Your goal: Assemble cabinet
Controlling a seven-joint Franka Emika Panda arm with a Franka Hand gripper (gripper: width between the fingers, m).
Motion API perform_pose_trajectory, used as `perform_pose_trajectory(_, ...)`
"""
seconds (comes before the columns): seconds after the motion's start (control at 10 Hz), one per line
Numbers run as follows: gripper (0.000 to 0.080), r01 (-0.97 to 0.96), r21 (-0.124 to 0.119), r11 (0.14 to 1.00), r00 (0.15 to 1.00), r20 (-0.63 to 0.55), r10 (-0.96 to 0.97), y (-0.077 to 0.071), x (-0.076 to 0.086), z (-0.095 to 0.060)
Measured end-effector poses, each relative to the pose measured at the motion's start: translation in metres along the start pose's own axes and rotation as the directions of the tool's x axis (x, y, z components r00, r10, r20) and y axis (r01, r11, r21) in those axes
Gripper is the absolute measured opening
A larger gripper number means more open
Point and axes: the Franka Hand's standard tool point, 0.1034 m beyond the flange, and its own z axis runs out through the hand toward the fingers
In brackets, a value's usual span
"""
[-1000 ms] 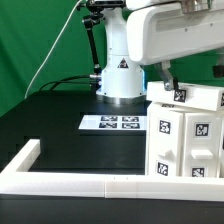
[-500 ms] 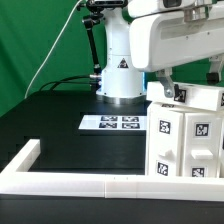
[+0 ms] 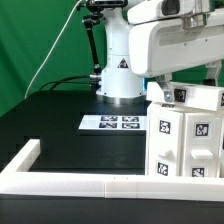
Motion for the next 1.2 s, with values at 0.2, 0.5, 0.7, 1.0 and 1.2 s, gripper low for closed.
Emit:
perform_pose_trajectory(0.2,0.0561,-0.010,0.000,1.000,1.000,0.000,0.010,0.0002,-0.0001,-0.0001)
perform_pose_trajectory(0.5,0.0561,-0.075,0.008,0.997,0.997,-0.011,0.075,0.0054,-0.0021,-0.0009)
perform_pose_trajectory(0.7,0.0561,-0.321,-0.001,0.947,0.946,-0.053,0.321,0.0056,-0.0012,-0.0002)
perform_pose_trajectory(1.0,0.0561,-0.568,0.014,0.823,0.821,-0.065,0.567,0.0058,0.0020,-0.0007)
perform_pose_trajectory(1.2,0.0561,-0.739,0.030,0.673,0.668,-0.093,0.738,0.0054,0.0029,-0.0007)
